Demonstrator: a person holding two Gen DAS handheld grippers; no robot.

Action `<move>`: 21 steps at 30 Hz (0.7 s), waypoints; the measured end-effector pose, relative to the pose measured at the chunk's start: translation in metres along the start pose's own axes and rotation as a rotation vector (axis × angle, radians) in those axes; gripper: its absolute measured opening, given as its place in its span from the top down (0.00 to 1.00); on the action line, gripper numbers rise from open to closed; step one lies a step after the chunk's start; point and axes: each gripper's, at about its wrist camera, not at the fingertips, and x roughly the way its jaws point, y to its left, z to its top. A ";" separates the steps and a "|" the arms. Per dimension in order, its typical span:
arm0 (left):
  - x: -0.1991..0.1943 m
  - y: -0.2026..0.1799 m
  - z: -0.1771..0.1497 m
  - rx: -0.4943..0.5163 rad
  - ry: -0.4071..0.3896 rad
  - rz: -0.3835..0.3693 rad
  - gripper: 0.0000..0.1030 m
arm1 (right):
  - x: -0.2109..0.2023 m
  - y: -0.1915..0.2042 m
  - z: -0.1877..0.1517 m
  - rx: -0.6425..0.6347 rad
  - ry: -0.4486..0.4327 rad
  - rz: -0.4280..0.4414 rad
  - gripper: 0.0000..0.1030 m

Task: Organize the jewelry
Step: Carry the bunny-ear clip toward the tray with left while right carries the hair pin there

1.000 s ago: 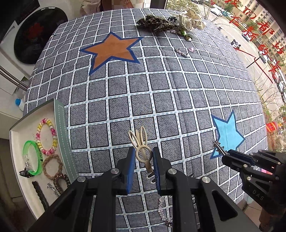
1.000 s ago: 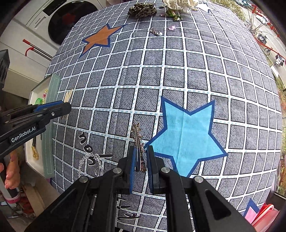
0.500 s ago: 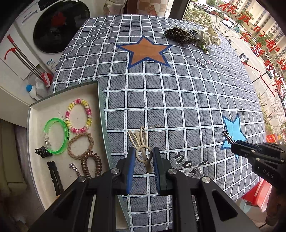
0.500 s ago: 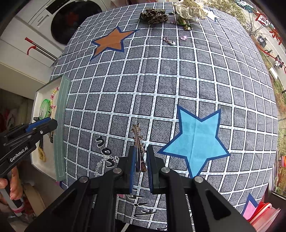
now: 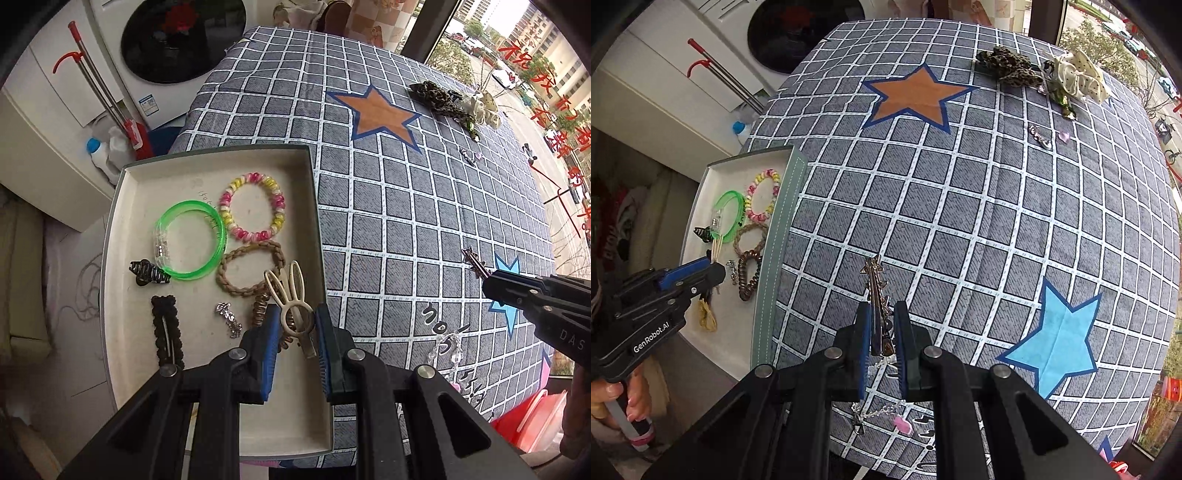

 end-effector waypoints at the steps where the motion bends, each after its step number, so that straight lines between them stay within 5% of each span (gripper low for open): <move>1: 0.000 0.006 -0.003 -0.013 0.002 0.004 0.75 | 0.001 0.007 0.003 -0.015 0.001 0.003 0.87; 21: 0.005 0.065 -0.049 -0.128 0.042 0.014 0.75 | 0.028 0.110 0.010 -0.223 0.060 0.075 0.87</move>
